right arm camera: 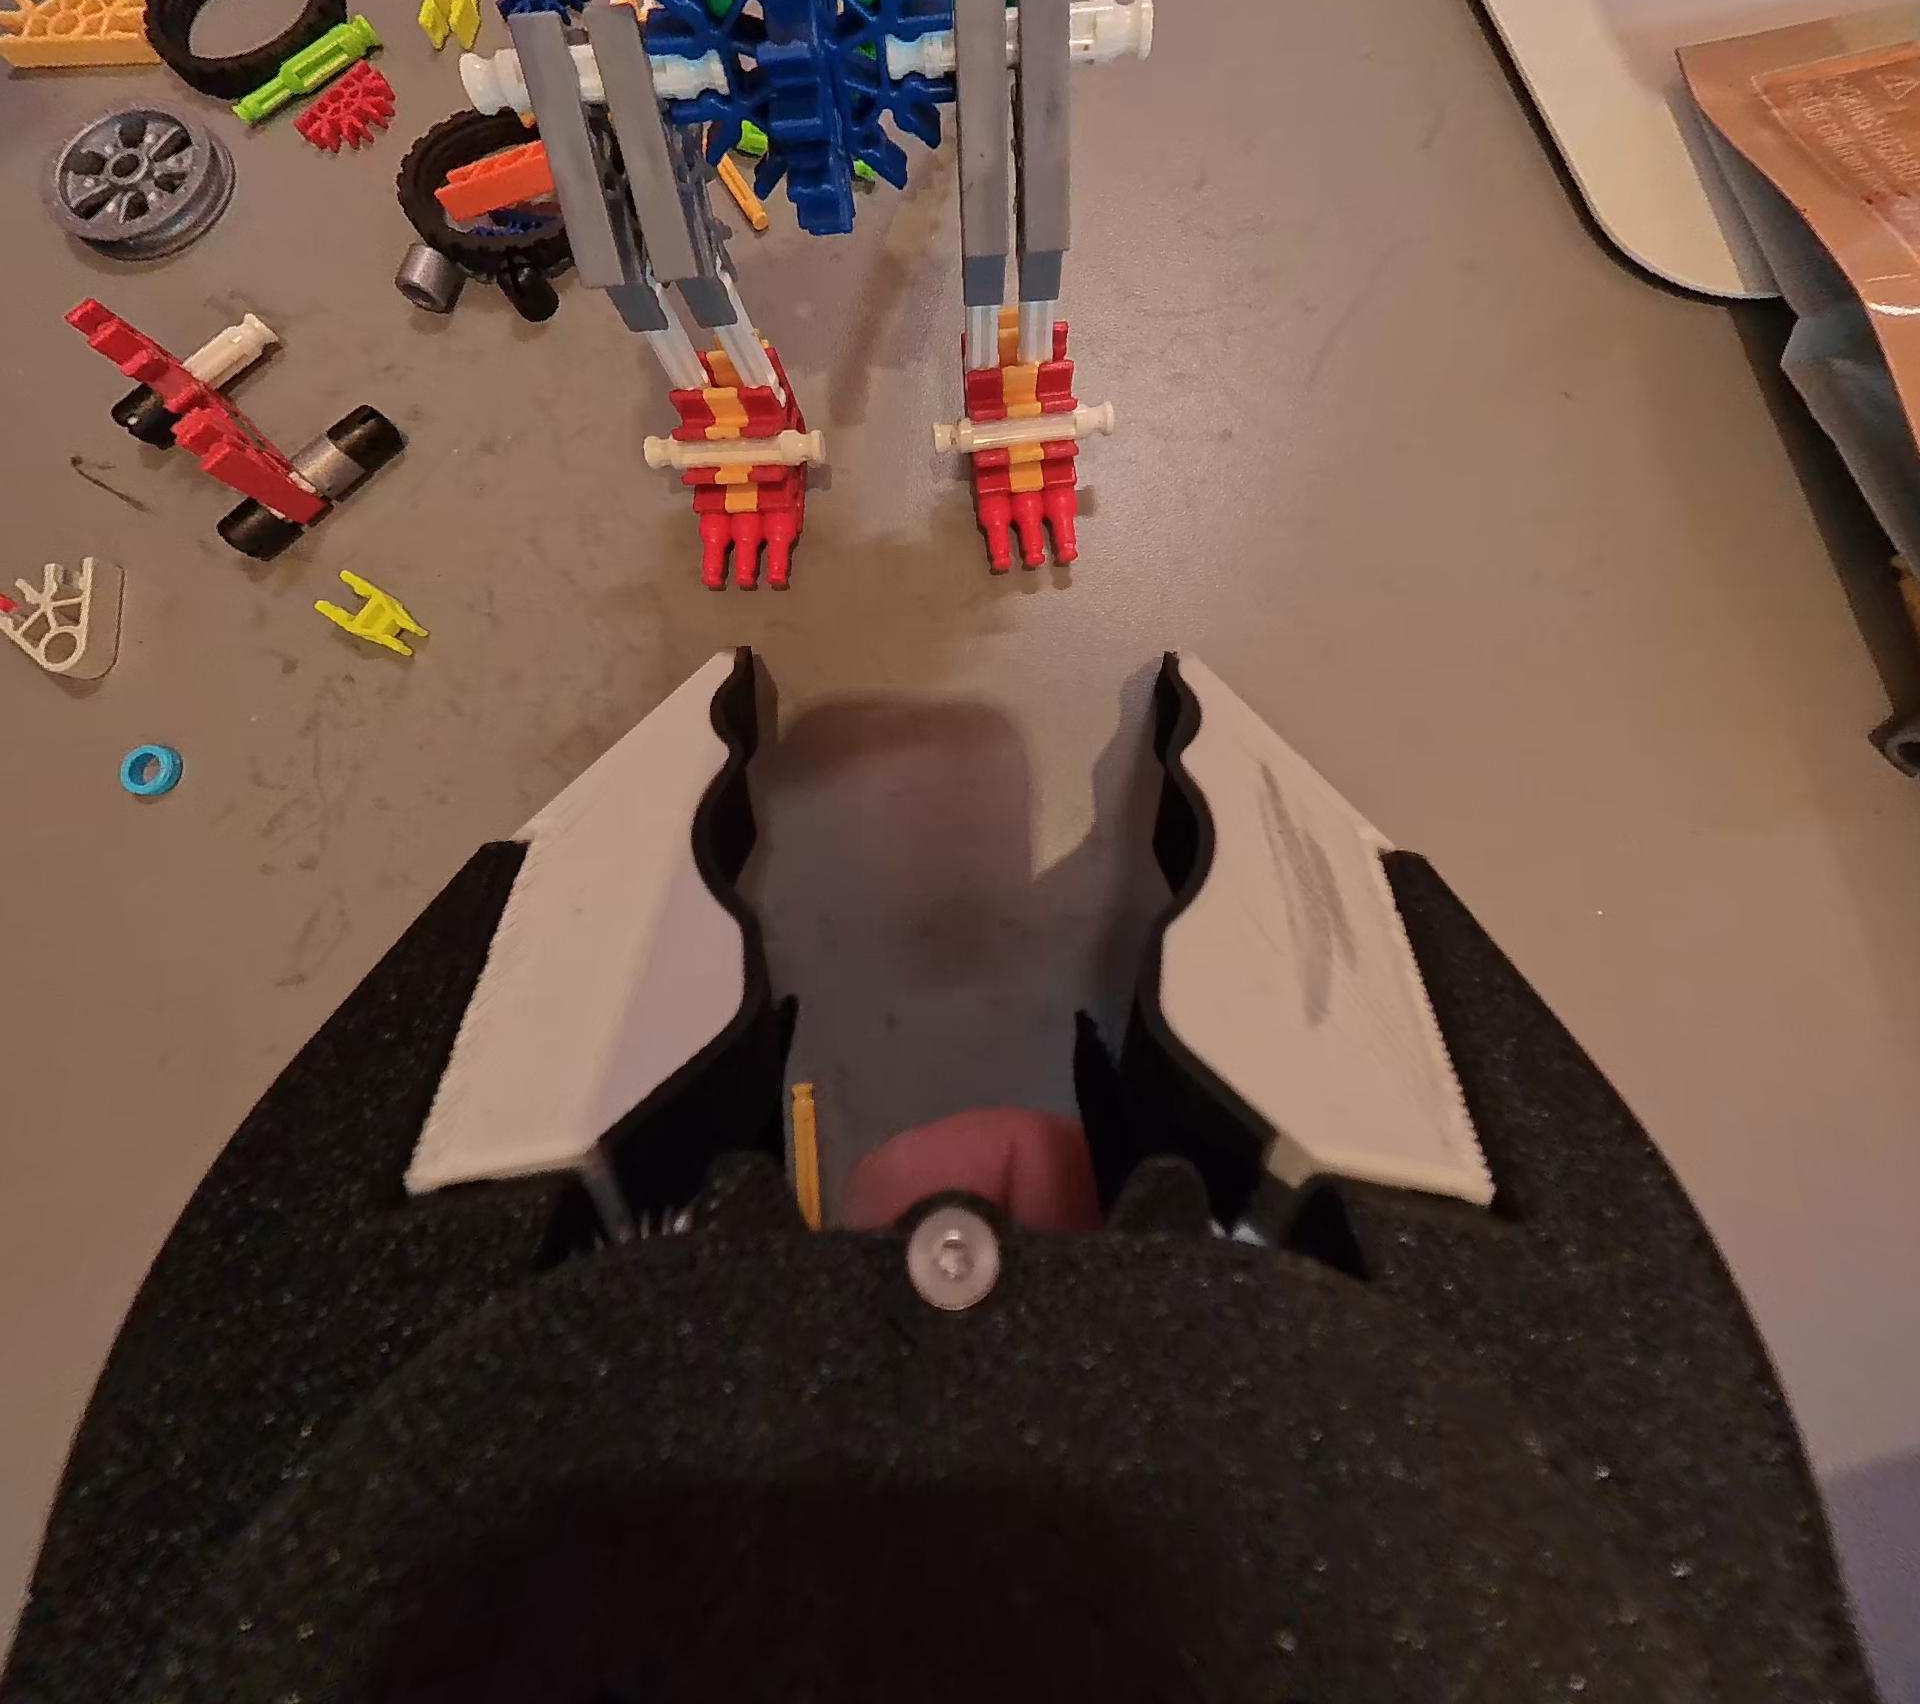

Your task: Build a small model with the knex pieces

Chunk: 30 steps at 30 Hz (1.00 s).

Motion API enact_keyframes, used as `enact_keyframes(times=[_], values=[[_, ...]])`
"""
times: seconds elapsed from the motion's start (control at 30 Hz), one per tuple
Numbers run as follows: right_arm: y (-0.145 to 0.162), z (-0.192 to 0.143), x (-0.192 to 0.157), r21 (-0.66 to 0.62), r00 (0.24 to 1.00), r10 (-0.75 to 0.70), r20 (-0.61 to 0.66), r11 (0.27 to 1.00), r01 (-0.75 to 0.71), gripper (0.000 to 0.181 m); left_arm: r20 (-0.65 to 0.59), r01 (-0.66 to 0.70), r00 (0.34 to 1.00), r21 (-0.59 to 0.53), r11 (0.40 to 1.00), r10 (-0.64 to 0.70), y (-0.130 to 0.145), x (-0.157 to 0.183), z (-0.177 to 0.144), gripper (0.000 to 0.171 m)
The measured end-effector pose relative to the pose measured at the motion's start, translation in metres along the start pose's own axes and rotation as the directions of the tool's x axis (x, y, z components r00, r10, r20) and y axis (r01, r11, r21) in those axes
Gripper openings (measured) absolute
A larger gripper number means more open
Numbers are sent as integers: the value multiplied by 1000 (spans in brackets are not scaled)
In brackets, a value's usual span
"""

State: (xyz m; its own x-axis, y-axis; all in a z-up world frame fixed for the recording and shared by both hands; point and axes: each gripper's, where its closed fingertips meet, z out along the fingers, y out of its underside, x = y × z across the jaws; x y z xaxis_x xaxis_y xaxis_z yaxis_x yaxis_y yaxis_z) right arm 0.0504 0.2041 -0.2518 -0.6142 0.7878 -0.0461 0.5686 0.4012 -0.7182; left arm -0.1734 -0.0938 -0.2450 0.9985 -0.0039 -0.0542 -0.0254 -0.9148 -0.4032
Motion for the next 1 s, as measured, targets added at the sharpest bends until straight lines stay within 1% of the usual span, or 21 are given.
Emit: enact_keyframes(times=[0.1, 0.13, 0.17, 0.3, 0.37, 0.4, 0.47, 0.53, 0.6, 0.73, 0.9, 0.93, 1.0], values=[[0, 0, 0, 0, 1000, 0, 0, 1000, 0, 77, -72, -11, 997, 6, 1000, 12, 0, 13, -2, 6], [0, 0, 0, 0, 1000, 0, 0, 1000, 0, 77, -66, -11, 998, 22, 1000, 13, -3, 13, -3, 6], [0, 0, 0, 0, 1000, 0, 0, 1000, 0, 77, -42, -1, 999, 41, 999, 3, -7, 8, -5, 5], [0, 0, 0, 0, 1000, 0, 0, 1000, 0, 77, 58, 41, 997, 111, 993, -48, -20, -15, -11, 11], [0, 0, 0, 0, 1000, 1, 1, 1000, -1, 77, 103, 56, 992, 123, 991, -69, -22, -25, -10, 22], [0, 0, 0, 1, 1000, 1, 1, 1000, -1, 77, 117, 58, 991, 120, 991, -72, -23, -27, -8, 25], [0, 0, 0, 1, 1000, 1, 1, 1000, -1, 77, 143, 62, 987, 103, 993, -77, -22, -31, -4, 36], [0, 0, 0, 0, 1000, 0, 0, 1000, 0, 77, 147, 63, 987, 70, 996, -72, -17, -31, 1, 39], [0, 0, 0, 0, 1000, 0, 0, 1000, 0, 77, 147, 73, 986, 63, 995, -81, -16, -32, 2, 44], [0, 0, 0, 1, 1000, 2, 2, 1000, -2, 77, 97, 89, 991, 61, 994, -95, -14, -25, 1, 42], [0, 0, 0, 1, 1000, 1, 1, 1000, -1, 77, 24, 53, 998, 34, 998, -54, -10, -8, 0, 26], [0, 0, 0, 1, 1000, 1, 1, 1000, -1, 77, 2, 48, 999, 41, 998, -48, -11, -4, -2, 20], [0, 0, 0, 1, 1000, 2, 1, 1000, -2, 77, -18, 50, 999, 64, 997, -49, -14, -1, -6, 17]])
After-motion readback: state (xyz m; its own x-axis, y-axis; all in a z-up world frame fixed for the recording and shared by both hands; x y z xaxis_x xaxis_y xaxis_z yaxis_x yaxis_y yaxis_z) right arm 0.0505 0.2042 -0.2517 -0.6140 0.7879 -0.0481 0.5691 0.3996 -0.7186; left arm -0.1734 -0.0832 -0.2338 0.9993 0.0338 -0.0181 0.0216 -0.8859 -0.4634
